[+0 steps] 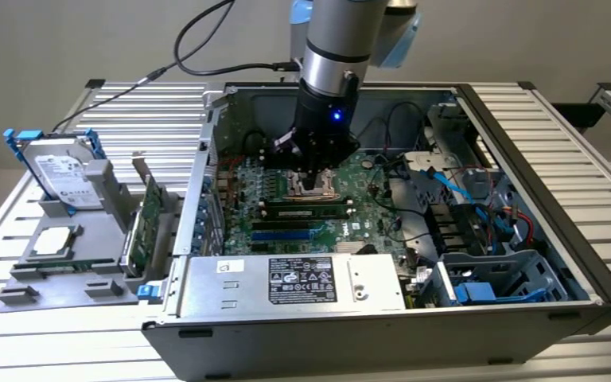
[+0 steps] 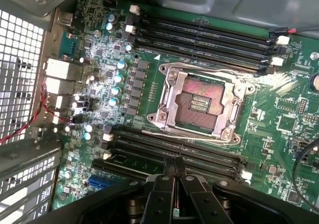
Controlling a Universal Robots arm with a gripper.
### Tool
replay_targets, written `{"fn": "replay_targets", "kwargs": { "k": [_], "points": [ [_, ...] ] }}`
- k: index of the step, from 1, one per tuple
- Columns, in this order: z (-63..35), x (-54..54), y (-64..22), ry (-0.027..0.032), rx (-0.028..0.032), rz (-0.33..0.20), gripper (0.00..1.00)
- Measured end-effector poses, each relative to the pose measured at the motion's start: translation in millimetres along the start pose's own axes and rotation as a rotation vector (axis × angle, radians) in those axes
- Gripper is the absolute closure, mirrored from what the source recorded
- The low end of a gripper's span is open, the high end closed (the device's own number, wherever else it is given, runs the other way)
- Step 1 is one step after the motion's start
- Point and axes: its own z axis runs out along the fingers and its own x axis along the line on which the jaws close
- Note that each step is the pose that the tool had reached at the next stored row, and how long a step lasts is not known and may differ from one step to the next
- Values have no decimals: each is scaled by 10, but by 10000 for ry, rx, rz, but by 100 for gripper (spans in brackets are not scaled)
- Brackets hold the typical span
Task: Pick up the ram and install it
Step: 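Press down the ram until it locks into place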
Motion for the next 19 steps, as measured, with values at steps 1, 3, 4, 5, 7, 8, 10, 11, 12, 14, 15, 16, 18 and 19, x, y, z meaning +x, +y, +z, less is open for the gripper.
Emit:
{"fn": "replay_targets", "kwargs": {
  "k": [1, 3, 4, 5, 7, 8, 10, 11, 12, 14, 15, 16, 18, 19],
  "points": [
    [0, 0, -1, -16, 19, 29, 89],
    [0, 0, -2, -52, 62, 85, 89],
    [0, 0, -3, -69, 87, 110, 89],
    [-1, 0, -5, -82, 118, 129, 89],
    [0, 2, -12, -117, 177, 156, 89],
    [1, 2, -16, -129, 201, 167, 89],
    [0, 6, -33, -127, 235, 189, 89],
    [1, 9, -45, -126, 244, 198, 89],
    [1, 12, -58, -124, 253, 207, 89],
    [1, 17, -83, -121, 268, 227, 89],
    [0, 19, -93, -120, 274, 240, 89],
    [0, 21, -101, -118, 281, 253, 89],
    [1, 24, -114, -114, 295, 283, 89],
    [1, 25, -121, -112, 302, 301, 89]
  ]
}}
